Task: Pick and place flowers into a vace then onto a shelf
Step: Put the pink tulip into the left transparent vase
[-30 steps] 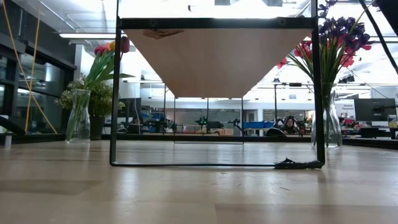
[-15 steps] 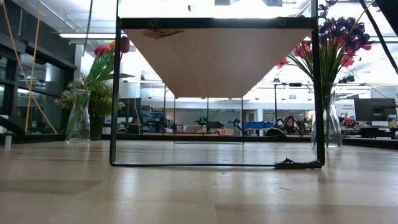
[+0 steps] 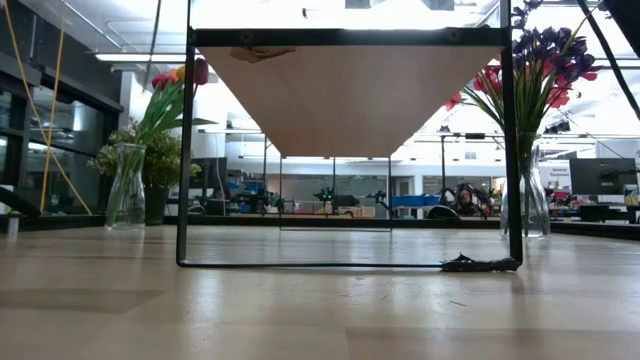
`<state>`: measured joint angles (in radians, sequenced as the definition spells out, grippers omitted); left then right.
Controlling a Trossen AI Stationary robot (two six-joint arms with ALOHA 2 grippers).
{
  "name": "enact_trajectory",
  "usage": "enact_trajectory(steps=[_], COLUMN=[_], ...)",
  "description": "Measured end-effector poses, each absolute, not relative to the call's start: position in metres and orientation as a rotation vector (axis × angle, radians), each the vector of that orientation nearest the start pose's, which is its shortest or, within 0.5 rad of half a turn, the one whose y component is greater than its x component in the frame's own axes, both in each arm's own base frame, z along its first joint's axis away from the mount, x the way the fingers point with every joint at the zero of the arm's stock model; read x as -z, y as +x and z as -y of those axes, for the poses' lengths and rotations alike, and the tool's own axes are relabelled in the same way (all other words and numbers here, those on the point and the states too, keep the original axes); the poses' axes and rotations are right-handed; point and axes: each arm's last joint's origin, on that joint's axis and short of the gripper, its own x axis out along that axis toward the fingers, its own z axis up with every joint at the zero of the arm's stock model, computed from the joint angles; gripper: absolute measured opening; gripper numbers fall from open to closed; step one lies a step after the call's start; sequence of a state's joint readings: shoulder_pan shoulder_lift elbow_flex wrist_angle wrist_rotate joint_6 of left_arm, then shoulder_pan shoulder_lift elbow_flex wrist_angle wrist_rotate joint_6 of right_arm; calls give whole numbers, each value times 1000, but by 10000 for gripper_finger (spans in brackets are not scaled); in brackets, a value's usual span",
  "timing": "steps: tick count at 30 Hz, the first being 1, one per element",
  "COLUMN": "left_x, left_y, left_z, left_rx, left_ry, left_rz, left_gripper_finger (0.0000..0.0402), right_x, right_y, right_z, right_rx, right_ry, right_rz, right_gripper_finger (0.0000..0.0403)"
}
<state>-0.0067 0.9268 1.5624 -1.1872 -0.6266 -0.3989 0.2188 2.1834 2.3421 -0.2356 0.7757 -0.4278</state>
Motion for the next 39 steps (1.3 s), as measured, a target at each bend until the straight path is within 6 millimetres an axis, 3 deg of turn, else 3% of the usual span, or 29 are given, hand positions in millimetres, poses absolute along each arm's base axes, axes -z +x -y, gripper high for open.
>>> enact_trajectory(steps=[8, 12, 24, 31, 39], left_x=[-429, -425, -396, -379, -375], left_y=[120, 115, 71, 69, 68], left_z=[-18, -19, -20, -21, -21], left_rx=[-787, -814, -827, -857, -865], left_ry=[-203, -206, -249, -219, -225], left_rz=[-431, -351, -119, -141, -166], left_gripper_finger=[26, 26, 26, 26, 26], right_x=[-410, -409, -409, -409, -408], right_y=[485, 484, 485, 485, 485], right_z=[-87, -87, -86, -82, -81], right_rx=[533, 533, 531, 537, 540], right_ry=[-481, -488, -494, -493, -493], right_rz=[-203, -212, -221, -223, -224], right_gripper_finger=[243, 243, 243, 243, 243])
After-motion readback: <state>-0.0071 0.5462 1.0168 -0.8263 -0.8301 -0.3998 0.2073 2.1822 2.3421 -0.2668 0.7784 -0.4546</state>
